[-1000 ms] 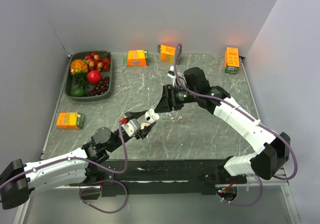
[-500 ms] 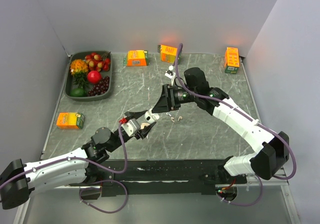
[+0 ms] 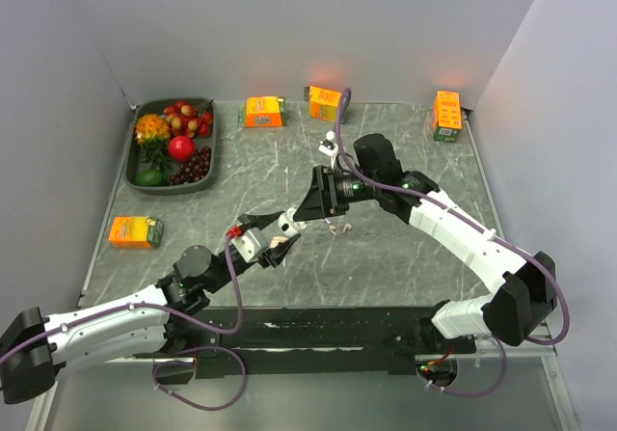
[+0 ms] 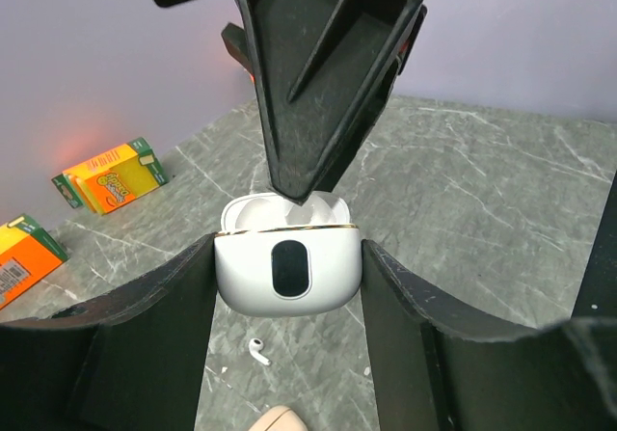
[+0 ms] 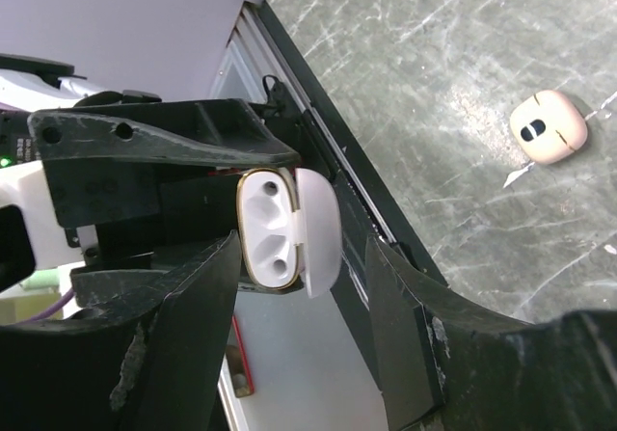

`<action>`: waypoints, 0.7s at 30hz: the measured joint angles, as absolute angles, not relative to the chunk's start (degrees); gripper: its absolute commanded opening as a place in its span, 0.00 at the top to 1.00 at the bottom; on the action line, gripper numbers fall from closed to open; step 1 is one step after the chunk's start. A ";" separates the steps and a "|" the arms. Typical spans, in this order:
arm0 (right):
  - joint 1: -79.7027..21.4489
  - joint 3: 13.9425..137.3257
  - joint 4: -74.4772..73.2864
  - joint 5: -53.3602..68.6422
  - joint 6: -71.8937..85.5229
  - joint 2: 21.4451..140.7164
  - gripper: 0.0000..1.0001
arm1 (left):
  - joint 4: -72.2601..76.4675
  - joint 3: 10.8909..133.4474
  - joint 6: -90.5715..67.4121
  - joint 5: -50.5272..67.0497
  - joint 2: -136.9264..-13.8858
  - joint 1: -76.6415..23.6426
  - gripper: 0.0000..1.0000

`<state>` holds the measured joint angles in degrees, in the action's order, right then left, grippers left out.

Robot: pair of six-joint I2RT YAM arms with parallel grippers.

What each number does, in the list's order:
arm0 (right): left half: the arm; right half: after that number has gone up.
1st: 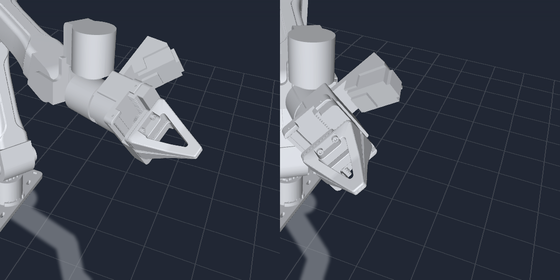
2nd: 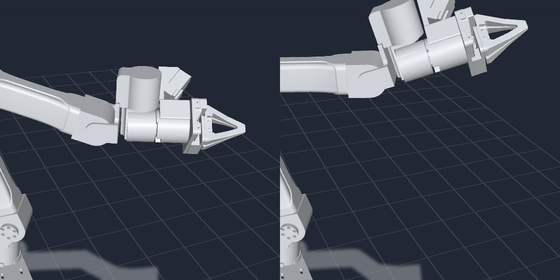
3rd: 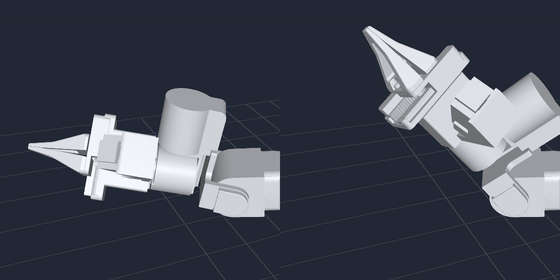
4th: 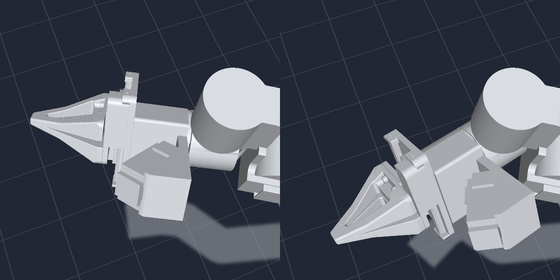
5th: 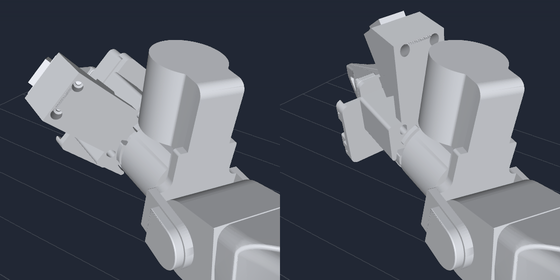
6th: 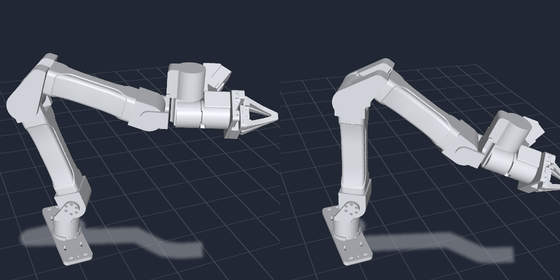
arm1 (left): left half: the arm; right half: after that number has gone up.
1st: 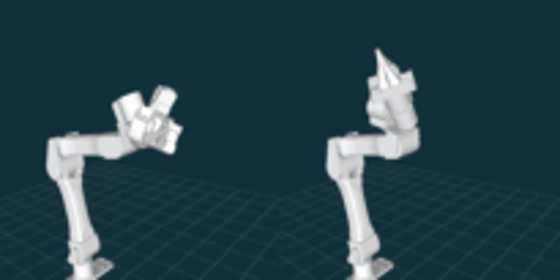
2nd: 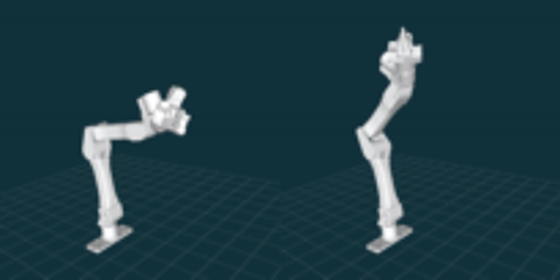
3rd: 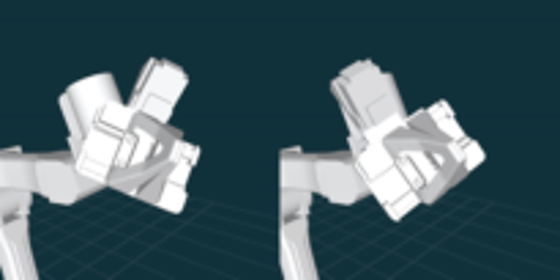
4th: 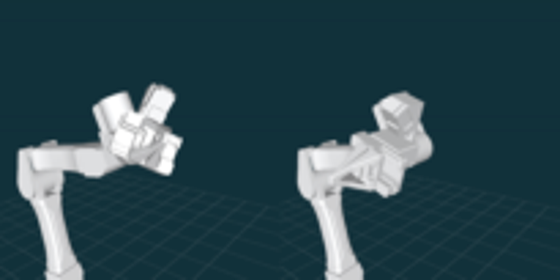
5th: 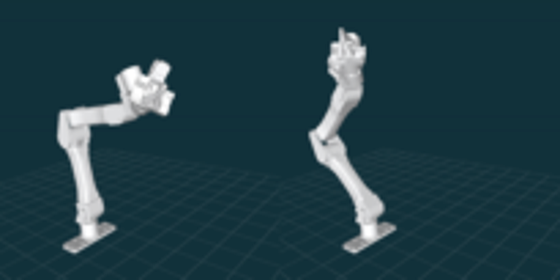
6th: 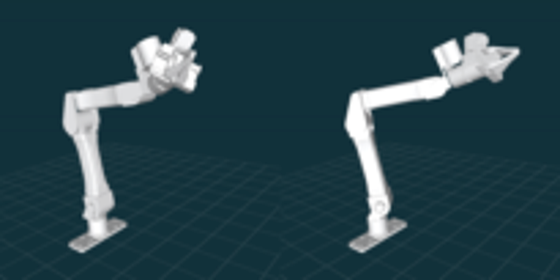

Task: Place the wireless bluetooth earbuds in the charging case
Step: Adjust the charging case.

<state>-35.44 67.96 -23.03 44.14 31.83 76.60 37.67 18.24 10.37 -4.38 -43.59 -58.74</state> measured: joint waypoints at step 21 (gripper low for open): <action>-35.00 65.32 -17.76 47.46 34.83 76.71 0.86 | 39.62 18.24 8.80 -4.34 -42.83 -58.74 0.99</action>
